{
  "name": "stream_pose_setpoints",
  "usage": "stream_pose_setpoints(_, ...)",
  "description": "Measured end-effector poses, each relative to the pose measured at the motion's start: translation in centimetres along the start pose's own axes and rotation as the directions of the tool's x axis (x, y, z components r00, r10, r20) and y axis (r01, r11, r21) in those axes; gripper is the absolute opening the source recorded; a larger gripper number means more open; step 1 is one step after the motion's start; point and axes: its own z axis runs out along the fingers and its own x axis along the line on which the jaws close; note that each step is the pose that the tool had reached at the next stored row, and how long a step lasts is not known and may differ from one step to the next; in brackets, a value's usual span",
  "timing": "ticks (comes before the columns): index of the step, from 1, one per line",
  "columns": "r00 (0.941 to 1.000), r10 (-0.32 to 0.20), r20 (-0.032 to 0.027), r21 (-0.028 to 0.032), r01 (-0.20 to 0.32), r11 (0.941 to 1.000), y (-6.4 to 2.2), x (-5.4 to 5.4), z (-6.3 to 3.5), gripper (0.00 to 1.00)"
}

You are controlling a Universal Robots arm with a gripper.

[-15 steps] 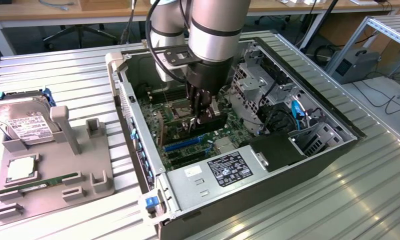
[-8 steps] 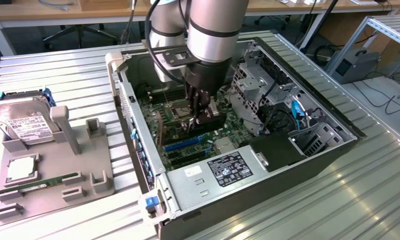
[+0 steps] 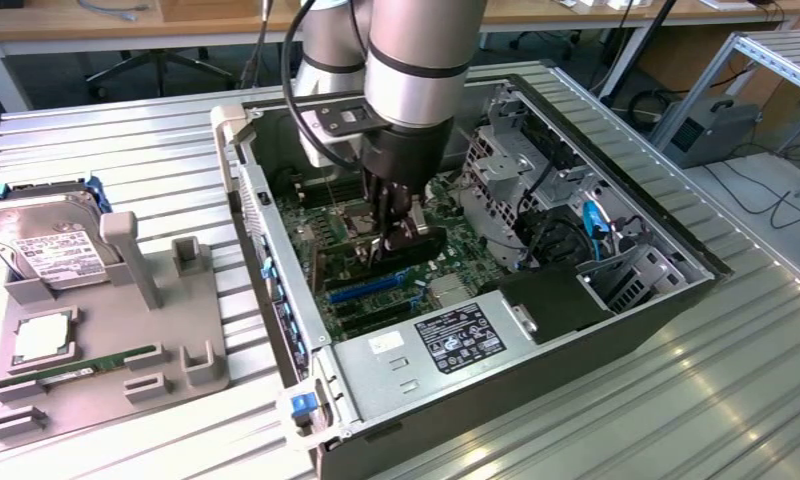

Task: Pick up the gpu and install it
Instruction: 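Insert the gpu into the slot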

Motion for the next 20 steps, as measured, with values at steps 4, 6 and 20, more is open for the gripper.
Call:
stream_pose_setpoints(4,1.0000,0.000,0.0000,0.0000,0.000,1.0000,0.25,0.0,0.31,0.27)
stream_pose_setpoints(6,1.0000,0.000,0.0000,0.0000,0.000,1.0000,0.37,-0.1,0.45,0.27)
stream_pose_setpoints(20,1.0000,0.002,0.0000,0.0000,-0.002,1.0000,0.95,-0.2,1.19,0.27)
